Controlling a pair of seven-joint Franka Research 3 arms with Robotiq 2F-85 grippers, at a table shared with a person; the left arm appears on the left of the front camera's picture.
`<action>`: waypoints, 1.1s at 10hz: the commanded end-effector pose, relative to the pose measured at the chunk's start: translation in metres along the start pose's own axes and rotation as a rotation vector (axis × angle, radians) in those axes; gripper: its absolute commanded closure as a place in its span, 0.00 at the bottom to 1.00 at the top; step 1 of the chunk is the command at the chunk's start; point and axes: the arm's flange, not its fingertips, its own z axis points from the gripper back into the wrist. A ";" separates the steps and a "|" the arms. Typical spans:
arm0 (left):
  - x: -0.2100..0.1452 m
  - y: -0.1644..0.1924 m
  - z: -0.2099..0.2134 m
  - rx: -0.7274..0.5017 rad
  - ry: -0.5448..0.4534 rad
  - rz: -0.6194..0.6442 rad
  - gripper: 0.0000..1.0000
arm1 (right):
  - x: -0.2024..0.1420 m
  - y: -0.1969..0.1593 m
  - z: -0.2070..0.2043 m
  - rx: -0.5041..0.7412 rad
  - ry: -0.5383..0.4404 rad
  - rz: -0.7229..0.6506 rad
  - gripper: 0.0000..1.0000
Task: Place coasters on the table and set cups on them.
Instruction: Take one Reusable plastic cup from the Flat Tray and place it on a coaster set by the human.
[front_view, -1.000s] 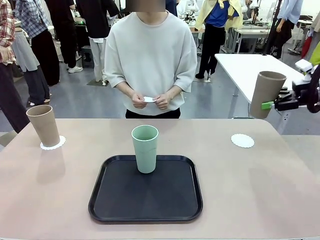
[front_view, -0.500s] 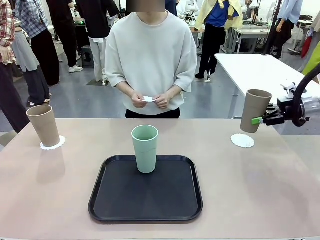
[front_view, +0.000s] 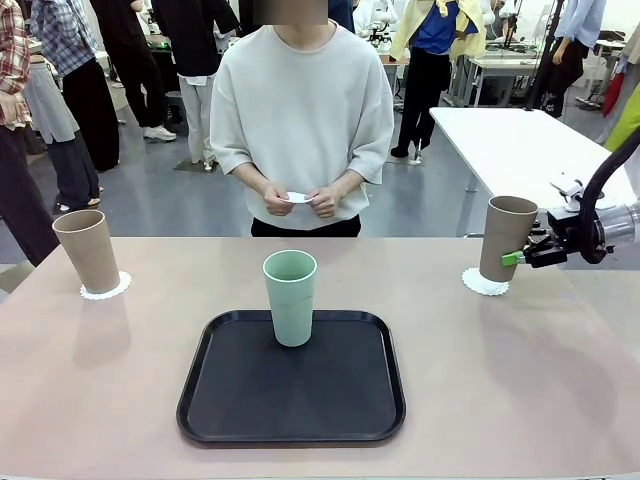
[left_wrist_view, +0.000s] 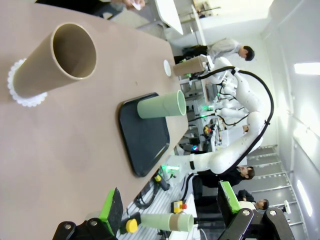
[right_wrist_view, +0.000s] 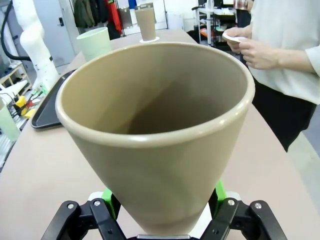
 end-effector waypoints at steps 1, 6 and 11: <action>-0.001 -0.002 0.001 -0.005 -0.007 -0.004 0.00 | -0.006 -0.010 -0.003 0.038 -0.032 0.030 0.19; -0.001 -0.002 0.001 -0.005 -0.007 -0.004 0.00 | -0.020 -0.022 -0.019 0.050 -0.015 0.033 0.19; -0.001 -0.002 0.001 -0.005 -0.007 -0.004 0.00 | -0.030 -0.031 -0.016 0.035 -0.001 0.015 0.19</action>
